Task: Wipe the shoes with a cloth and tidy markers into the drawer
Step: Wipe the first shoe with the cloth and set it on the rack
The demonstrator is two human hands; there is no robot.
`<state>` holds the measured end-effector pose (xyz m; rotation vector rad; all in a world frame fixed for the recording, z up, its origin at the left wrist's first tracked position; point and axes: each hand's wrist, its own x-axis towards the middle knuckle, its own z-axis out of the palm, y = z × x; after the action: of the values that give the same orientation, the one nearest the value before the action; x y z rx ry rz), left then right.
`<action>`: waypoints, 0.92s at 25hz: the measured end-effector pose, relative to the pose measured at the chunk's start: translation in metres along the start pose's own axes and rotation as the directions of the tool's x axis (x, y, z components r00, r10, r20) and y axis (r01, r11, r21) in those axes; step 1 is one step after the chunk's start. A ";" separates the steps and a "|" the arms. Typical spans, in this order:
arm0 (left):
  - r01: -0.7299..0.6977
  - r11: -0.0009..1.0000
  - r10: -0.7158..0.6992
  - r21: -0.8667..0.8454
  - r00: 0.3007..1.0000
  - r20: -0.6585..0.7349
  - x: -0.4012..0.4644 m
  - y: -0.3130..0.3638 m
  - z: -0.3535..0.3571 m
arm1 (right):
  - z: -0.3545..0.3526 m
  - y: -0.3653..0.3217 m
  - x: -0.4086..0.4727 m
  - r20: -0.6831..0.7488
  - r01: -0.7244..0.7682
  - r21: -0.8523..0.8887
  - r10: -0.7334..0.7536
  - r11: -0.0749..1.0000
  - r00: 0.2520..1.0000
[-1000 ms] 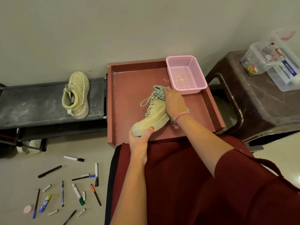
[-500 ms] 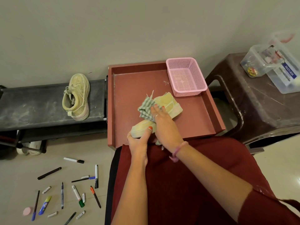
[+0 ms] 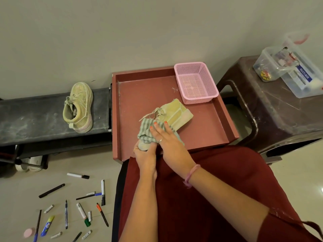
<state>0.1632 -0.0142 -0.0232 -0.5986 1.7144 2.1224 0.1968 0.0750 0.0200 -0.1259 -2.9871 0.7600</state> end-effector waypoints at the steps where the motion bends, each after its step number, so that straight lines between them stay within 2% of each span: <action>1: -0.003 1.000 0.003 0.008 1.000 0.001 0.001 0.001 0.000 | 0.005 0.006 -0.008 -0.022 0.027 0.008 -0.026 1.000 0.999; 4: -0.022 0.999 0.021 0.030 0.999 0.034 0.006 0.002 0.000 | 0.004 0.048 -0.005 -0.087 -0.051 -0.030 0.049 0.998 0.995; 6: -0.028 0.999 0.028 0.022 0.999 0.029 0.011 0.003 -0.001 | 0.001 0.068 0.000 -0.088 -0.134 -0.157 0.121 0.978 0.989; 9: -0.015 1.000 0.015 0.027 1.000 0.008 0.015 0.005 -0.002 | -0.001 0.081 -0.002 -0.087 -0.085 -0.360 0.058 0.929 0.995; 11: -0.030 0.999 0.028 0.041 0.999 0.030 0.017 0.006 -0.003 | -0.003 0.090 -0.003 -0.071 -0.034 -0.433 0.003 0.901 0.997; 13: -0.013 0.999 0.011 0.044 0.999 0.045 0.019 0.009 -0.005 | -0.009 0.097 -0.001 -0.078 -0.065 -0.442 0.034 0.895 0.996; 15: 0.016 0.999 -0.018 0.030 0.998 0.052 0.023 0.010 -0.007 | -0.015 0.108 0.003 -0.143 -0.263 -0.317 0.228 0.911 0.963; 17: 0.035 0.999 -0.036 0.030 0.998 0.044 0.027 0.011 -0.008 | -0.028 0.119 0.003 -0.234 -0.480 -0.084 0.451 0.873 0.861; 18: 0.045 0.999 -0.046 0.031 0.999 0.027 0.028 0.011 -0.008 | -0.035 0.123 0.004 -0.270 -0.527 0.044 0.518 0.849 0.812; 20: 0.057 0.998 -0.056 0.037 0.998 -0.022 0.030 0.013 -0.007 | -0.045 0.123 0.009 -0.315 -0.525 0.256 0.583 0.812 0.749; 21: 0.044 0.997 -0.040 0.069 0.998 -0.051 0.030 0.013 -0.005 | -0.045 0.120 0.014 -0.311 -0.513 0.293 0.588 0.807 0.747; 23: -0.039 0.988 0.050 0.148 0.996 -0.071 0.028 0.013 -0.005 | -0.036 0.102 0.028 -0.236 -0.490 0.300 0.561 0.818 0.793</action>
<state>0.1335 -0.0220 -0.0277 -0.6089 1.9218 2.0040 0.1778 0.1843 0.0034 -1.0097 -2.5375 1.0012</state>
